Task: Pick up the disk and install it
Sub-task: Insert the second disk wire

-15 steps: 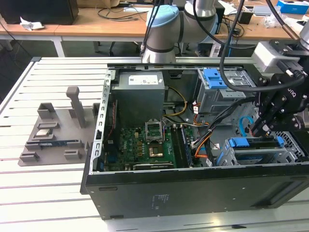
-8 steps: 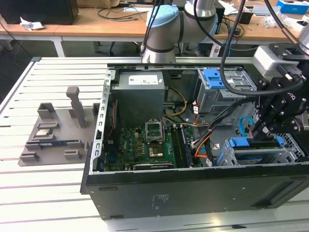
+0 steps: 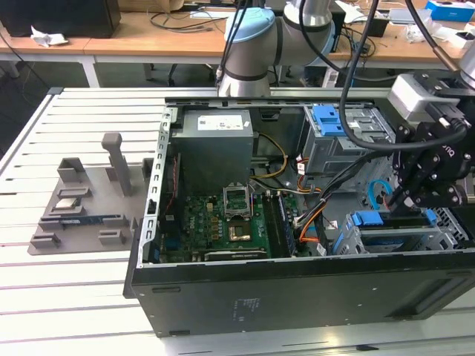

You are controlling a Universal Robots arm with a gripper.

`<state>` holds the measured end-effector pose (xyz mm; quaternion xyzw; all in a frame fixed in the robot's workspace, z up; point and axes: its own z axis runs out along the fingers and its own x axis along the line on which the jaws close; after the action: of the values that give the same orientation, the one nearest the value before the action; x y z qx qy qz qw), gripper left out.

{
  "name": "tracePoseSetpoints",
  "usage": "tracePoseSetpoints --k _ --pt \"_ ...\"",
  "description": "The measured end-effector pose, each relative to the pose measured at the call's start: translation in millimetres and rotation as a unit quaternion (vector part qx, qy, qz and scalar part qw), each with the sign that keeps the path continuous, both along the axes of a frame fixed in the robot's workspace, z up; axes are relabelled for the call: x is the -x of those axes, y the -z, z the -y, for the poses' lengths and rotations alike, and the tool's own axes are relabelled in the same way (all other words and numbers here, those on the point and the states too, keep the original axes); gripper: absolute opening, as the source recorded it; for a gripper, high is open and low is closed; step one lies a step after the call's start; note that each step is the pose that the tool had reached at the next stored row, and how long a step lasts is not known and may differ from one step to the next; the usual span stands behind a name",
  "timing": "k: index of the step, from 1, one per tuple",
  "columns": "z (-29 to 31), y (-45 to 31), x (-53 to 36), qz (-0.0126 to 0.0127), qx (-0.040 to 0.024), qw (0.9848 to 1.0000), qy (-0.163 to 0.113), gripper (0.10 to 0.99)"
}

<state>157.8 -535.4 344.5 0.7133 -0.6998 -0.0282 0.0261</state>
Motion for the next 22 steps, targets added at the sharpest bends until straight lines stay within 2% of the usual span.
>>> tracePoseSetpoints --k 15,18,19,22 --pt "0.4 4.2 0.0 0.0000 0.0005 1.0000 0.000 0.161" --pt "0.4 4.2 0.0 0.0000 0.0007 1.0000 0.000 0.173" --pt "0.4 4.2 0.0 0.0000 0.0008 1.0000 0.000 0.235" --pt "0.4 1.8 0.0 0.0000 0.0008 1.0000 0.000 0.235"
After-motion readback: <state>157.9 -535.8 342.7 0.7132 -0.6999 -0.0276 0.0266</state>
